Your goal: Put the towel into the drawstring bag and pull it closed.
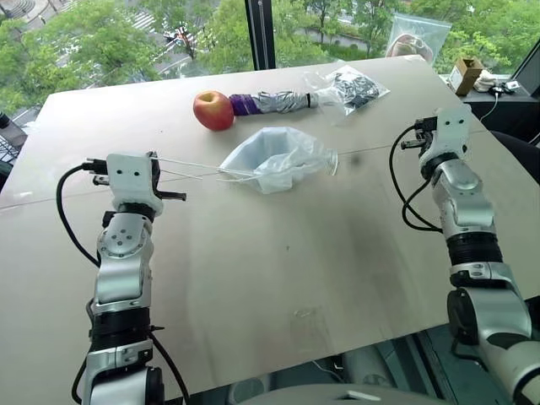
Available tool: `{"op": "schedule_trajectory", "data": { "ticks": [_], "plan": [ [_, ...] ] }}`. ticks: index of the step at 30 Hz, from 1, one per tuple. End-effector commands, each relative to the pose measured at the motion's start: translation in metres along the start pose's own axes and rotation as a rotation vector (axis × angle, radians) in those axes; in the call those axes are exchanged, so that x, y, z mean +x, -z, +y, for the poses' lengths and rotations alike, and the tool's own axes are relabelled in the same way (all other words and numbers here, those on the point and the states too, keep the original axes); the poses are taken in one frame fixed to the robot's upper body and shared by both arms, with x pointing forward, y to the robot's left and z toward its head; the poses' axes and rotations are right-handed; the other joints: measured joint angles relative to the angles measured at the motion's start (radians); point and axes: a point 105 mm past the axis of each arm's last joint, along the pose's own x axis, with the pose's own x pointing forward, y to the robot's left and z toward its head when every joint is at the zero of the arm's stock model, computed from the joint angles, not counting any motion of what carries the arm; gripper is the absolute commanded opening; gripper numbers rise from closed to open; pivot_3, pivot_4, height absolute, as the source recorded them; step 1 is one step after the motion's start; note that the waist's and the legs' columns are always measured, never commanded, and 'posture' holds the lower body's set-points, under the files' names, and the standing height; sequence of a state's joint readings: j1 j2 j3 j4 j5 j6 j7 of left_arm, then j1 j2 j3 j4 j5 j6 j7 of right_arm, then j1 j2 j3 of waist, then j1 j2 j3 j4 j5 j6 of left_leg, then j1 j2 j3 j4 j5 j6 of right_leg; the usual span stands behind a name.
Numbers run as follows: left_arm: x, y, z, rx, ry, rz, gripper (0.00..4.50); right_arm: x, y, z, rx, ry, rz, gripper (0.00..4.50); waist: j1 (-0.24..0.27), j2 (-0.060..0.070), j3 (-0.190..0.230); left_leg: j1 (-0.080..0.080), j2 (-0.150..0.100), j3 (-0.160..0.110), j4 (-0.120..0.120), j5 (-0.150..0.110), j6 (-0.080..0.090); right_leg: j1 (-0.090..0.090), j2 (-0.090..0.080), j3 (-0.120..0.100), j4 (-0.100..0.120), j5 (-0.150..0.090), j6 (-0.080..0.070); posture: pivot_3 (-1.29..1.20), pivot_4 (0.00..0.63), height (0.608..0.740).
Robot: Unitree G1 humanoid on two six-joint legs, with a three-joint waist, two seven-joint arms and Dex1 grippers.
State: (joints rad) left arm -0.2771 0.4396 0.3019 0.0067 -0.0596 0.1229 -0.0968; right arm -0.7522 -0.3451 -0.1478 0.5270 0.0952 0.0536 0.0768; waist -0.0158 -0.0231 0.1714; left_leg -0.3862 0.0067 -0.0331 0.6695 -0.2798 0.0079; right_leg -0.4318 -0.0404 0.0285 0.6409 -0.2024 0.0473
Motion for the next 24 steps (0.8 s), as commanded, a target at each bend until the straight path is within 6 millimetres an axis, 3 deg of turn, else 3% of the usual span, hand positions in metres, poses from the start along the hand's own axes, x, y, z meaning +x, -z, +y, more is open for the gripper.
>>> {"op": "schedule_trajectory", "data": {
  "ticks": [1, 2, 4, 5, 8, 13, 19, 24],
  "plan": [
    [-0.001, -0.018, -0.001, 0.011, -0.007, -0.069, 0.00, -0.004, -0.010, 0.030, 0.069, -0.209, -0.039, 0.60, 0.000, 0.000, 0.000, 0.000, 0.000, 0.000, 0.000, 0.000, 0.000, 0.000, 0.000, 0.000, 0.000, 0.000, 0.000, 0.00, 0.150, 0.740],
    [-0.001, -0.018, -0.003, 0.011, 0.000, -0.069, 0.00, -0.012, -0.005, 0.053, 0.076, -0.365, -0.010, 0.70, -0.001, 0.000, 0.000, 0.000, 0.000, 0.000, 0.000, 0.000, 0.000, 0.000, 0.000, 0.000, 0.000, 0.000, 0.000, 0.00, 0.150, 0.740],
    [-0.002, -0.017, -0.002, 0.013, 0.002, -0.068, 0.00, -0.037, 0.008, 0.088, 0.055, -0.652, 0.067, 1.88, -0.003, 0.000, 0.000, 0.001, 0.000, 0.000, 0.000, 0.000, 0.000, 0.001, 0.001, -0.001, 0.000, 0.000, 0.000, 0.00, 0.150, 0.740],
    [-0.002, -0.017, -0.001, 0.014, 0.000, -0.067, 0.00, -0.047, 0.014, 0.096, 0.047, -0.734, 0.103, 2.06, -0.002, 0.000, 0.000, 0.001, 0.000, 0.000, 0.000, 0.000, 0.000, 0.001, 0.001, -0.001, 0.001, 0.000, 0.000, 0.00, 0.150, 0.740],
    [0.000, -0.018, 0.002, 0.016, -0.002, -0.067, 0.00, -0.066, 0.023, 0.103, 0.061, -0.864, 0.188, 3.44, 0.000, 0.000, 0.000, 0.001, 0.001, -0.001, 0.000, 0.000, 0.000, 0.001, 0.001, -0.003, 0.001, 0.000, 0.000, 0.00, 0.150, 0.740],
    [0.002, -0.019, -0.001, 0.011, 0.017, -0.071, 0.00, -0.092, 0.028, 0.121, -0.011, -1.064, 0.242, 3.44, 0.003, 0.000, 0.000, 0.001, -0.001, -0.001, 0.002, 0.000, 0.000, 0.002, 0.000, -0.002, 0.001, 0.000, 0.000, 0.00, 0.150, 0.740],
    [0.002, -0.018, -0.003, 0.009, 0.032, -0.069, 0.00, -0.078, 0.009, 0.152, 0.159, -0.988, 0.193, 3.44, -0.005, -0.001, -0.001, 0.003, 0.001, -0.002, 0.001, 0.000, 0.000, 0.003, 0.004, -0.003, 0.002, 0.000, -0.001, 0.00, 0.150, 0.740],
    [0.003, -0.019, -0.003, 0.015, 0.035, -0.071, 0.00, -0.063, 0.004, 0.154, 0.330, -0.861, 0.202, 3.44, 0.004, -0.001, -0.001, 0.003, 0.001, -0.002, 0.001, 0.000, 0.000, 0.003, 0.002, -0.003, 0.002, 0.001, -0.001, 0.00, 0.150, 0.740]
  ]
}}
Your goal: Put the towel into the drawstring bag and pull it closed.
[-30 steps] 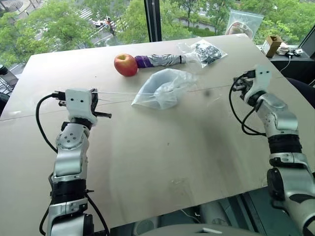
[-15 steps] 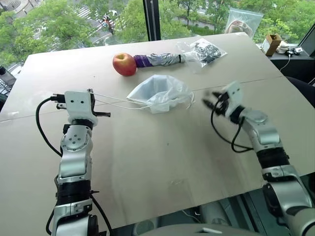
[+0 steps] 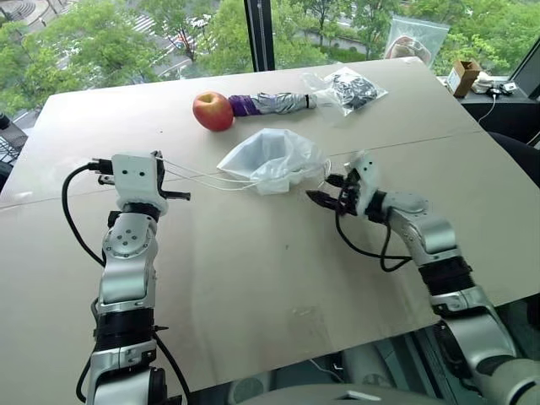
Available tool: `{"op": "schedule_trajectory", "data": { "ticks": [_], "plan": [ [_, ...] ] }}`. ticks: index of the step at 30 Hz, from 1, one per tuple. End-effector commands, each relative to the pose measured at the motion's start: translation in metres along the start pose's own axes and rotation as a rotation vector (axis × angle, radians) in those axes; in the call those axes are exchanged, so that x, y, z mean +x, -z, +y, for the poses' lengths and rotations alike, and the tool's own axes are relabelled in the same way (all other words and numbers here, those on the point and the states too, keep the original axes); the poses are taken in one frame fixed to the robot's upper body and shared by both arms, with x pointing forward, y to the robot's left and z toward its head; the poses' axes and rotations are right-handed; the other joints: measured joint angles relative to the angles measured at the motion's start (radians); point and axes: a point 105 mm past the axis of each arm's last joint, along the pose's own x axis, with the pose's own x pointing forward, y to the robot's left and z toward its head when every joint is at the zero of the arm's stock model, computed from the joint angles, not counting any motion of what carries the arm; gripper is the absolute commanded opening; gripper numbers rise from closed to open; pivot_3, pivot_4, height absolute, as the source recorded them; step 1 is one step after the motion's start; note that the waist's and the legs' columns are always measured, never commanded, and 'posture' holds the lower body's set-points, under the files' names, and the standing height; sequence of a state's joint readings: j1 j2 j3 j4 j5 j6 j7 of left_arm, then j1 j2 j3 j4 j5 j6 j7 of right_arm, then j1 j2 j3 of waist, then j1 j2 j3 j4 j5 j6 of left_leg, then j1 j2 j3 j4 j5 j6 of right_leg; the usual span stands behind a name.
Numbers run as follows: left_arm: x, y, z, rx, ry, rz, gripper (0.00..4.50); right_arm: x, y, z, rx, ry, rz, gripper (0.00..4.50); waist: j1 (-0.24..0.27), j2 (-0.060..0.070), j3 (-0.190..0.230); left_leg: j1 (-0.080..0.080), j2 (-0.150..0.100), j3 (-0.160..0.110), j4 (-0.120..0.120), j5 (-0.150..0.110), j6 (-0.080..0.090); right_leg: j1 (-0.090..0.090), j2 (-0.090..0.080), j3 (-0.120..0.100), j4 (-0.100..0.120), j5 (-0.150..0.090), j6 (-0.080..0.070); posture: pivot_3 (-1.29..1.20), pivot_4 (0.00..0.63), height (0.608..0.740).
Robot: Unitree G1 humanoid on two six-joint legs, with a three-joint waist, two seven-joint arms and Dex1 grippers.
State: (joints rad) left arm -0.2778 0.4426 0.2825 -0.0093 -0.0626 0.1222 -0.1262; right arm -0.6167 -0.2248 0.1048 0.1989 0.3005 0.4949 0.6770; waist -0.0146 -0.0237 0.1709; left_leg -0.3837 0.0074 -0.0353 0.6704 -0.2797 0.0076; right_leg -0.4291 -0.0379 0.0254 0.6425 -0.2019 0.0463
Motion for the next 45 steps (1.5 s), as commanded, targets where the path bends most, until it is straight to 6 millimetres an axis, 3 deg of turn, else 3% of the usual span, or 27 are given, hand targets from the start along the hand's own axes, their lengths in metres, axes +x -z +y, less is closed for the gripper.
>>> {"op": "schedule_trajectory", "data": {
  "ticks": [1, 2, 3, 4, 10, 15, 19, 26, 39, 45],
  "plan": [
    [0.002, -0.014, 0.007, 0.014, -0.015, -0.054, 0.00, -0.004, -0.022, -0.017, 0.085, 0.097, -0.100, 3.44, 0.004, 0.000, 0.000, 0.000, -0.001, 0.000, 0.000, 0.000, 0.000, 0.000, -0.001, 0.000, 0.000, 0.000, 0.000, 0.00, 0.150, 0.740],
    [0.002, -0.014, 0.007, 0.015, -0.016, -0.054, 0.00, -0.005, -0.023, -0.021, 0.098, 0.118, -0.108, 3.44, 0.005, 0.000, 0.000, -0.001, -0.001, 0.000, 0.000, 0.000, 0.000, 0.000, -0.001, 0.000, -0.001, 0.000, 0.000, 0.00, 0.150, 0.740],
    [0.002, -0.014, 0.008, 0.016, -0.016, -0.054, 0.00, -0.006, -0.023, -0.024, 0.103, 0.133, -0.111, 2.92, 0.005, 0.000, 0.000, -0.001, -0.002, 0.000, 0.000, 0.000, 0.000, 0.000, -0.002, 0.000, -0.001, 0.000, 0.000, 0.00, 0.150, 0.740],
    [0.002, -0.014, 0.008, 0.017, -0.016, -0.054, 0.00, -0.008, -0.023, -0.027, 0.092, 0.147, -0.106, 2.69, 0.004, 0.000, 0.000, -0.001, -0.002, 0.000, 0.000, 0.000, 0.000, 0.000, -0.003, 0.000, -0.001, 0.000, 0.000, 0.00, 0.150, 0.740],
    [0.003, -0.014, 0.010, 0.021, -0.017, -0.056, 0.00, -0.020, -0.023, -0.050, 0.031, 0.275, -0.108, 0.08, 0.000, 0.000, 0.000, -0.001, -0.002, 0.001, 0.000, 0.000, 0.000, -0.001, -0.003, -0.001, -0.001, 0.000, 0.000, 0.00, 0.150, 0.740],
    [0.003, -0.013, 0.011, 0.023, -0.019, -0.056, 0.00, -0.026, -0.037, -0.068, -0.012, 0.397, -0.181, 0.08, -0.003, 0.000, 0.000, 0.000, -0.001, 0.001, 0.000, 0.000, 0.000, -0.001, -0.001, 0.000, 0.000, 0.000, 0.000, 0.00, 0.150, 0.740],
    [0.004, -0.014, 0.017, 0.049, -0.047, -0.063, 0.00, -0.046, -0.063, -0.096, -0.157, 0.648, -0.299, 0.08, -0.003, 0.000, 0.000, 0.000, -0.001, 0.001, 0.000, 0.000, 0.000, -0.001, -0.001, 0.000, 0.000, 0.000, 0.000, 0.00, 0.150, 0.740],
    [-0.004, -0.015, 0.069, 0.184, -0.320, -0.036, 0.00, -0.087, -0.083, -0.127, -0.349, 0.980, -0.379, 0.08, -0.003, 0.000, 0.000, -0.001, -0.001, 0.002, -0.001, 0.000, 0.000, -0.001, -0.002, 0.000, 0.000, 0.000, 0.000, 0.00, 0.150, 0.740],
    [-0.030, -0.009, 0.124, 0.261, -0.644, 0.028, 0.00, -0.165, -0.091, -0.165, -0.359, 1.439, -0.434, 0.08, -0.004, 0.000, 0.000, -0.001, -0.001, 0.001, -0.001, 0.000, 0.000, -0.002, -0.002, 0.002, 0.000, 0.000, 0.000, 0.00, 0.150, 0.740],
    [-0.032, -0.007, 0.128, 0.260, -0.669, 0.041, 0.00, -0.168, -0.090, -0.168, -0.327, 1.459, -0.440, 0.08, -0.004, 0.000, 0.000, -0.001, -0.001, 0.002, -0.001, 0.000, 0.000, -0.002, -0.002, 0.002, 0.000, 0.000, 0.000, 0.00, 0.150, 0.740]
  ]
}}
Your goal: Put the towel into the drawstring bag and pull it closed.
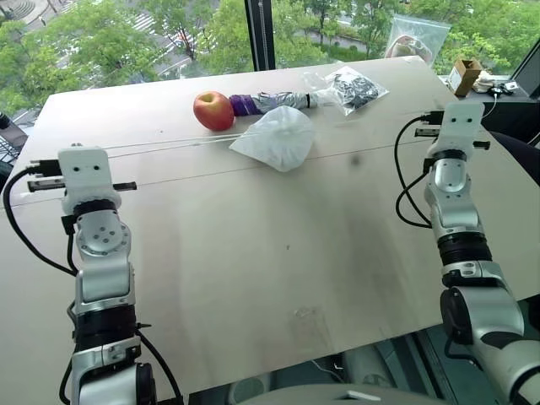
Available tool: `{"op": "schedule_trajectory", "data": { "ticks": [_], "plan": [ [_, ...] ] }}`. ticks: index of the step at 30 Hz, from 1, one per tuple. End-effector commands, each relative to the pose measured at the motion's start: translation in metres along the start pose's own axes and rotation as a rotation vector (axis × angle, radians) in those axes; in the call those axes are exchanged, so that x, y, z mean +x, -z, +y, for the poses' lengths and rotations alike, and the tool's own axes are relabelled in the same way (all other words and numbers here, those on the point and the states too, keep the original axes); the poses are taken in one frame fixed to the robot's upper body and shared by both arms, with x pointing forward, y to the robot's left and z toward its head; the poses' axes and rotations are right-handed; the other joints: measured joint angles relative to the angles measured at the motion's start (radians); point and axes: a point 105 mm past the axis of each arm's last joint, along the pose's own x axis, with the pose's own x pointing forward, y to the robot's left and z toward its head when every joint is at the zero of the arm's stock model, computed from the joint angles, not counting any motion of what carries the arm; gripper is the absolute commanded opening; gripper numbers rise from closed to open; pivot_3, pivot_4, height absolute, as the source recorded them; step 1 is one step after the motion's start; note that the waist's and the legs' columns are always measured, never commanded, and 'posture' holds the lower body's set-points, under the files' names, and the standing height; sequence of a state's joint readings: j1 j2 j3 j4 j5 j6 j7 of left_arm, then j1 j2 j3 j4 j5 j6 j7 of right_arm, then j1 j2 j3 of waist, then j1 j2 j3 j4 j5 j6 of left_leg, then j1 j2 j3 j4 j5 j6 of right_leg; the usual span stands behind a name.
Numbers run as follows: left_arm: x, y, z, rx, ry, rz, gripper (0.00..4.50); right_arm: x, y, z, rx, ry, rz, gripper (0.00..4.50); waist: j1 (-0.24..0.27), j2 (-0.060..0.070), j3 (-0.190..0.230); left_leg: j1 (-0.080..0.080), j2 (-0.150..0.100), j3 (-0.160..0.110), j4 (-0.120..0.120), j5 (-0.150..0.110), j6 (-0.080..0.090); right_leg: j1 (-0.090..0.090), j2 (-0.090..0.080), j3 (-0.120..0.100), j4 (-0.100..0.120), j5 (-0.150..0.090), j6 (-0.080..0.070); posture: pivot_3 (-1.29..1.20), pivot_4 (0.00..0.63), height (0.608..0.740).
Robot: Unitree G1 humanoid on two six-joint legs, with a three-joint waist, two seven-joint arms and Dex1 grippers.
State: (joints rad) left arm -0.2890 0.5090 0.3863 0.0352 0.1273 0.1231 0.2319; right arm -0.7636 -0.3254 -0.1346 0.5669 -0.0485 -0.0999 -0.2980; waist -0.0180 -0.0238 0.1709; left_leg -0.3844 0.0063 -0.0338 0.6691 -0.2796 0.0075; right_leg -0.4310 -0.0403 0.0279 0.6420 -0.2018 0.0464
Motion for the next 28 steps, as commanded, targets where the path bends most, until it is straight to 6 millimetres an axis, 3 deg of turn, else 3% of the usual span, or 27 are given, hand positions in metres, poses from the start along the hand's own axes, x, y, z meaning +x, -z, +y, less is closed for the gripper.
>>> {"op": "schedule_trajectory", "data": {
  "ticks": [1, 4, 8, 9, 12, 15, 17, 19, 24, 28],
  "plan": [
    [0.004, 0.013, 0.042, 0.018, -0.152, 0.055, 0.00, 0.011, -0.005, -0.043, 0.063, 0.141, -0.001, 0.08, -0.001, 0.000, 0.000, 0.000, 0.000, 0.000, 0.000, 0.000, 0.000, 0.000, 0.000, 0.000, 0.000, 0.000, 0.000, 0.00, 0.150, 0.740],
    [0.004, 0.012, 0.002, -0.172, 0.066, 0.048, 0.00, 0.011, -0.002, -0.004, 0.161, -0.112, 0.024, 0.08, -0.003, 0.000, 0.000, 0.001, 0.000, 0.000, 0.000, 0.000, 0.000, 0.000, 0.000, 0.000, 0.001, 0.000, 0.000, 0.00, 0.150, 0.740],
    [-0.019, -0.009, -0.058, -0.273, 0.478, -0.026, 0.00, -0.006, 0.001, 0.037, 0.218, -0.481, 0.060, 0.08, -0.004, 0.000, 0.000, 0.000, 0.000, 0.002, 0.000, 0.000, 0.000, 0.000, 0.001, -0.001, 0.000, 0.000, 0.000, 0.00, 0.150, 0.740],
    [-0.029, -0.013, -0.070, -0.306, 0.580, -0.029, 0.00, -0.016, 0.002, 0.046, 0.249, -0.607, 0.077, 0.34, -0.004, 0.000, 0.000, 0.000, 0.000, 0.002, 0.000, 0.000, 0.000, 0.000, 0.001, -0.001, 0.000, 0.000, 0.000, 0.00, 0.150, 0.740],
    [-0.051, -0.015, -0.084, -0.329, 0.770, -0.018, 0.84, -0.055, 0.011, 0.060, 0.234, -0.963, 0.145, 1.46, -0.001, 0.000, 0.000, -0.001, 0.001, 0.002, 0.000, 0.000, 0.000, 0.000, 0.001, -0.001, -0.001, 0.000, 0.000, 0.00, 0.150, 0.740],
    [-0.083, -0.010, -0.095, -0.338, 0.996, 0.038, 2.16, -0.085, 0.034, 0.046, 0.142, -1.134, 0.261, 2.82, 0.000, 0.001, 0.000, -0.002, 0.001, 0.001, 0.000, 0.000, 0.000, 0.000, 0.001, -0.002, -0.003, 0.000, 0.000, 0.00, 0.150, 0.740],
    [-0.109, 0.000, -0.092, -0.302, 1.109, 0.095, 3.08, -0.112, 0.048, 0.027, 0.085, -1.289, 0.354, 3.73, 0.002, 0.002, 0.001, -0.002, 0.002, 0.001, 0.000, 0.000, 0.000, 0.000, 0.000, -0.001, -0.003, 0.000, 0.000, 0.00, 0.150, 0.740],
    [-0.122, 0.008, -0.086, -0.274, 1.140, 0.142, 3.99, -0.125, 0.054, 0.012, 0.059, -1.358, 0.404, 3.76, 0.003, 0.002, 0.001, -0.001, 0.002, 0.001, 0.000, 0.000, 0.001, 0.001, 0.000, 0.000, -0.004, 0.000, 0.000, 0.00, 0.150, 0.740],
    [-0.161, 0.024, -0.062, -0.256, 1.222, 0.263, 3.99, -0.128, 0.071, -0.028, -0.021, -1.364, 0.449, 3.76, -0.008, 0.002, 0.001, 0.005, 0.004, 0.003, 0.001, 0.000, 0.001, 0.005, 0.004, 0.003, -0.003, -0.001, 0.000, 0.00, 0.150, 0.740],
    [-0.165, 0.032, -0.045, -0.210, 1.208, 0.298, 3.99, -0.134, 0.066, -0.029, 0.020, -1.391, 0.416, 3.76, -0.007, 0.002, 0.002, 0.014, 0.004, 0.004, 0.001, 0.000, 0.001, 0.014, 0.006, 0.002, -0.002, -0.005, -0.002, 0.00, 0.150, 0.740]
  ]
}}
